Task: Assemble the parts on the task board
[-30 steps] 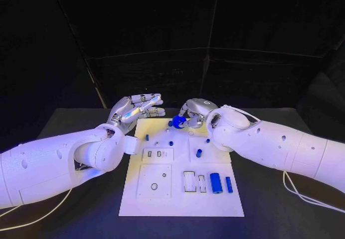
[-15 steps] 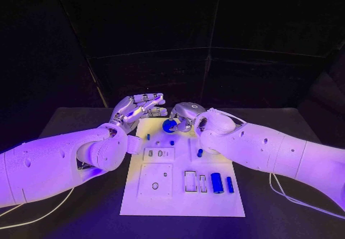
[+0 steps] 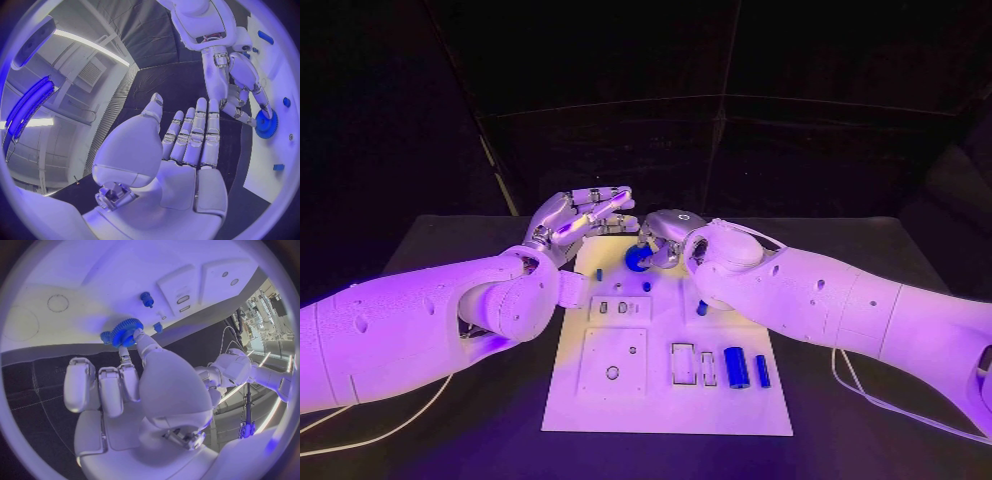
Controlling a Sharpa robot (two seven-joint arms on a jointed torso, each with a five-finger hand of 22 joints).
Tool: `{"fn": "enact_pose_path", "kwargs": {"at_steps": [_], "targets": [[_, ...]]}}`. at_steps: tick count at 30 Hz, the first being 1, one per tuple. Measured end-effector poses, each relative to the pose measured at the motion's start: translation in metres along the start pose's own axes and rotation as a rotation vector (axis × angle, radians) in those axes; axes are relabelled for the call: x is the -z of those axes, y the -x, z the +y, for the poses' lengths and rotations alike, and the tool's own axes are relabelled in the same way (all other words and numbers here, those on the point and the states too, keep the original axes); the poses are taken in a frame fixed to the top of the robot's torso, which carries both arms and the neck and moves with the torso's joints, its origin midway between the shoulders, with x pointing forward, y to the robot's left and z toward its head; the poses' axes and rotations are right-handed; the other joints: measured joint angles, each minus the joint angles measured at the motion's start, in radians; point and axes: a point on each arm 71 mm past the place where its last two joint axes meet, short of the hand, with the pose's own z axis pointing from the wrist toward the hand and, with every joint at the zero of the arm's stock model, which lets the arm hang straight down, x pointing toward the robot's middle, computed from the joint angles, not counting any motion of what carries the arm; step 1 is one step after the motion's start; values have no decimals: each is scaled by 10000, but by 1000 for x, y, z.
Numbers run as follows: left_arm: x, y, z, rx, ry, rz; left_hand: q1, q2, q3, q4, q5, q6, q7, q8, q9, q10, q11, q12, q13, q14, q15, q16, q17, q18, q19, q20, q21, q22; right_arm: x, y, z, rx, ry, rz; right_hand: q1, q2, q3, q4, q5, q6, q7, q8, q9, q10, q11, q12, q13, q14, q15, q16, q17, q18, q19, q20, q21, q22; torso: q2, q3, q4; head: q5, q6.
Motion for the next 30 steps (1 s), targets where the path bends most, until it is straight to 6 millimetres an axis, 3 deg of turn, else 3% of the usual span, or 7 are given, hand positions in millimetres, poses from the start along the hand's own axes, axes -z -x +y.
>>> {"fn": "enact_pose_path", "kwargs": {"at_steps": [5, 8, 13, 16, 22, 30], "targets": [[0, 0, 0, -3, 1, -4, 0, 0, 0, 0, 0, 0, 0, 0, 0, 0, 0, 0, 0, 0, 0, 0, 0, 0, 0, 0, 0, 0, -1, -1, 0, 62, -45, 108, -303, -45, 121, 41, 116, 1, 4, -121, 12, -38, 38, -36, 0, 0, 0, 0, 0, 0, 0, 0, -39, -19, 0, 3, -2, 0, -47], [0, 0, 0, -5, 3, -7, 0, 0, 0, 0, 0, 0, 0, 0, 0, 0, 0, 0, 0, 0, 0, 0, 0, 0, 0, 0, 0, 0, -2, -2, 0, 99, -74, 147, -586, -172, 67, 117, 277, -140, 117, -293, 34, -75, 74, -67, 0, -1, 0, 0, -1, 1, -3, 3, -39, -21, -2, 3, -3, -12, -67], [0, 0, 0, -6, 6, -10, 0, 0, 0, 0, 0, 0, 0, 1, 1, 0, 0, 0, 0, 0, 0, 0, 0, 0, 0, 0, 0, 1, -3, -3, -1, 154, -161, 160, -800, -441, -127, 195, -9, -960, 300, -879, -18, -224, 297, -218, -1, -3, 149, 0, -1, 1, -89, 88, -39, -67, -2, 3, -3, -27, -76], [0, 0, 0, -7, 9, -10, 0, 0, 0, 0, 0, 0, 0, 1, 1, 0, 0, 0, 0, 0, 0, 0, 0, 0, 0, 0, 0, 1, -3, -3, -2, 174, -220, 148, -842, -483, -224, 276, -9, -1163, 393, -1047, -18, -289, 361, -300, -5, 18, 199, 0, 0, 2, -88, 163, -80, -94, -2, 3, -3, -36, -66], [-1, 0, 0, -9, 15, -12, 0, 0, 0, 0, 0, 1, 1, 1, 1, 0, 0, 0, 0, 0, 0, 0, 0, 0, 0, 0, 0, 1, -4, -4, 0, 200, -220, 150, -943, -582, -332, 344, -9, -1324, 432, -1125, -9, -324, 396, -308, -39, -17, 234, 0, -1, 1, -124, 198, -80, -109, -1, 3, -3, -44, -65], [-1, 0, 0, -10, 20, -13, 0, 0, 0, 0, 0, 0, 0, 1, 1, 0, 0, 0, 0, 0, 0, 0, 0, 0, 0, 0, 0, 2, -3, -5, 0, 236, -217, 343, -1028, -575, -486, 498, -9, -1039, 389, -1125, 40, -323, 396, -308, 3, 18, 270, -1, -1, 1, -88, 234, -80, -108, -1, 4, -2, -46, -72]]}}
